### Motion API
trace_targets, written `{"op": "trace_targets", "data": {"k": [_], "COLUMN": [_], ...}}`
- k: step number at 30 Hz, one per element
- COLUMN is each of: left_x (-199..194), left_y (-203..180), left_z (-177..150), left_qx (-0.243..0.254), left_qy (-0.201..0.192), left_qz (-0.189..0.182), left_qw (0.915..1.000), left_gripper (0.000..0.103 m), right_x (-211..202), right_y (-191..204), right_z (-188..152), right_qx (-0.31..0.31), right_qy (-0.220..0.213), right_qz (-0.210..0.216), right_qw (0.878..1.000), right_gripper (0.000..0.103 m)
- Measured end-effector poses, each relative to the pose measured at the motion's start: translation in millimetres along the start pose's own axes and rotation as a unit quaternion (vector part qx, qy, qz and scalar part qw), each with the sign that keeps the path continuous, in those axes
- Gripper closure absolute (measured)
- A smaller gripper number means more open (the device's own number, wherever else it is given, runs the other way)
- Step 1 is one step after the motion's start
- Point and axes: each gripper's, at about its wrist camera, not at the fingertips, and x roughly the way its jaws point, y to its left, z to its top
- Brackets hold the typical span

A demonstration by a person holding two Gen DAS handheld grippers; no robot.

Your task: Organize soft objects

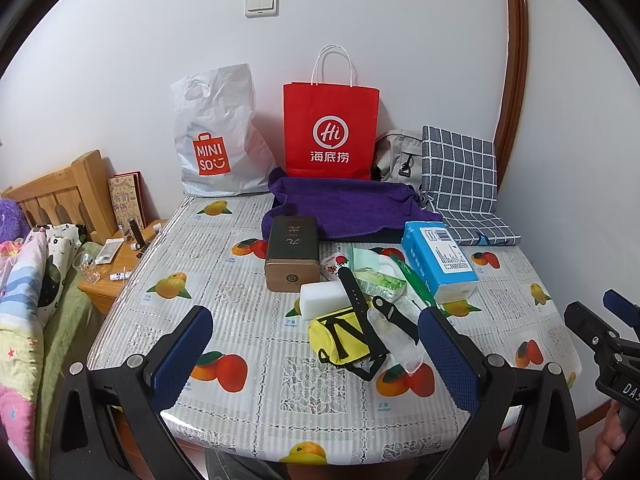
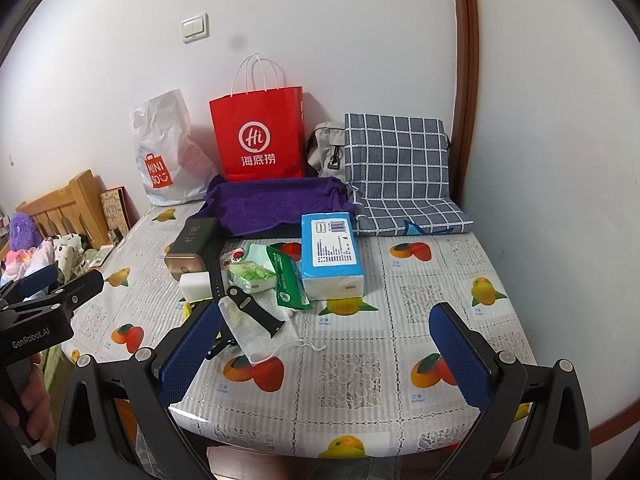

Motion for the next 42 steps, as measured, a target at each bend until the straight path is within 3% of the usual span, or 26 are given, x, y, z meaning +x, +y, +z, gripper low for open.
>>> {"op": "trace_targets", "data": {"k": [34,42], "left_x": [-2.1,13.2], "left_y": [-1.7,9.3], "left_z": [0.6,9.6], "left_qx": [0.003,-0.005], "left_qy": [-0.002,0.018], "left_qz": [0.002,0.008], "left_qw": [1.0,0.9998], "left_gripper": [0.0,0.0], "right_x": [-4.4,5.0], "right_y": [-1.5,-1.1], "right_z": [2.1,-0.7], "right_qx": [-0.001,-0.002], "right_qy": [-0.009,-0.007], "right_qz": [0.003,0.008], "right_qw": [1.0,1.0], "right_gripper": [0.0,0.0]}}
